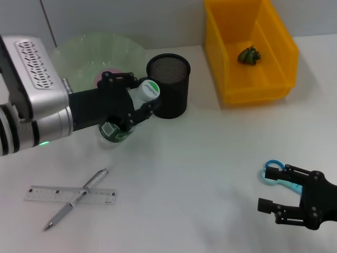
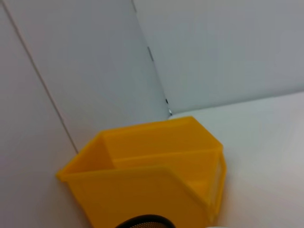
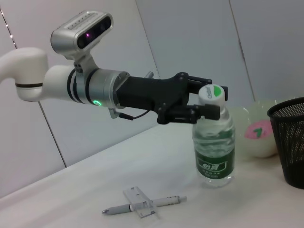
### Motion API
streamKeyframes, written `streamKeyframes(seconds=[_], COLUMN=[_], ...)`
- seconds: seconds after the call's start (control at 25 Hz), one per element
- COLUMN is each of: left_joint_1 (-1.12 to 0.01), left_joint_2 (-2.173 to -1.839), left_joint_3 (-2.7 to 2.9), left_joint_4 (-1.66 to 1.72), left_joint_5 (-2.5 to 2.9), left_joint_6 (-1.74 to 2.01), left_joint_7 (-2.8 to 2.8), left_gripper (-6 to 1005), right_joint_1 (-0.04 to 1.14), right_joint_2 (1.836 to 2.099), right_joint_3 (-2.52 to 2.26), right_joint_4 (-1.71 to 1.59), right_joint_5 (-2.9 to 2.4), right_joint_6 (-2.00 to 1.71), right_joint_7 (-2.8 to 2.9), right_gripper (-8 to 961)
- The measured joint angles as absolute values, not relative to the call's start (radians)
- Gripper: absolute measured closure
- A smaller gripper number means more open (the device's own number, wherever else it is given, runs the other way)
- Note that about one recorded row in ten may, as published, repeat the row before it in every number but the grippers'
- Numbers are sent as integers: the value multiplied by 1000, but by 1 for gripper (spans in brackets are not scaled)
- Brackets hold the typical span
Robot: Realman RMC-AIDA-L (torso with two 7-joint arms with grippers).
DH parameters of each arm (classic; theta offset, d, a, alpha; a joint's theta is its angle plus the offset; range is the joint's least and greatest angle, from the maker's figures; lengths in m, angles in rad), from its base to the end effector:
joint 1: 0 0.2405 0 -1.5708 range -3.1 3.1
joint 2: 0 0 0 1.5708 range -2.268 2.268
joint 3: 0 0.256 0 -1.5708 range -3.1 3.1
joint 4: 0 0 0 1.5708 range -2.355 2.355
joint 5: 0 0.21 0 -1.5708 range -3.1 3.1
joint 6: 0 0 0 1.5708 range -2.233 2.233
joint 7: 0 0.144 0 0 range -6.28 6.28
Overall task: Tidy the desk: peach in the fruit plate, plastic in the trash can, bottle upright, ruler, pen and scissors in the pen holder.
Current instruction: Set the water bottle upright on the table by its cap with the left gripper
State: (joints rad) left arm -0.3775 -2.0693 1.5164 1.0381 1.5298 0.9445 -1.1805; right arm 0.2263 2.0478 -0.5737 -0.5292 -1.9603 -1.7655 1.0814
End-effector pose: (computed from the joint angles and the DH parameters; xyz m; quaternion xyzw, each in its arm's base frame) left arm -0.1856 0.3554 -0.0414 -0.9519 0.0278 -0.1687 0.2544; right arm 0.3364 0.2155 0.0094 -0.9071 0.2391 0.3068 0.1607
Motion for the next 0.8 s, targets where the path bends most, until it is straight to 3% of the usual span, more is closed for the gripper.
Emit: streamKeyframes(seconds=[0.8], left_joint_1=[-347], left_joint_2=[-2069], left_joint_3=[1364], left_joint_4=[899], left_joint_5=[1346], left_joint_6=[996], left_joint_7=[-1185], left_gripper=[512], right_joint_1=[234], right_joint_2=[2051], right_joint_3=[-574], right_joint_4=[-526], right_joint_5=[-1967], right_joint_6=[-1756], right_joint_7=[1082], right_gripper=[164])
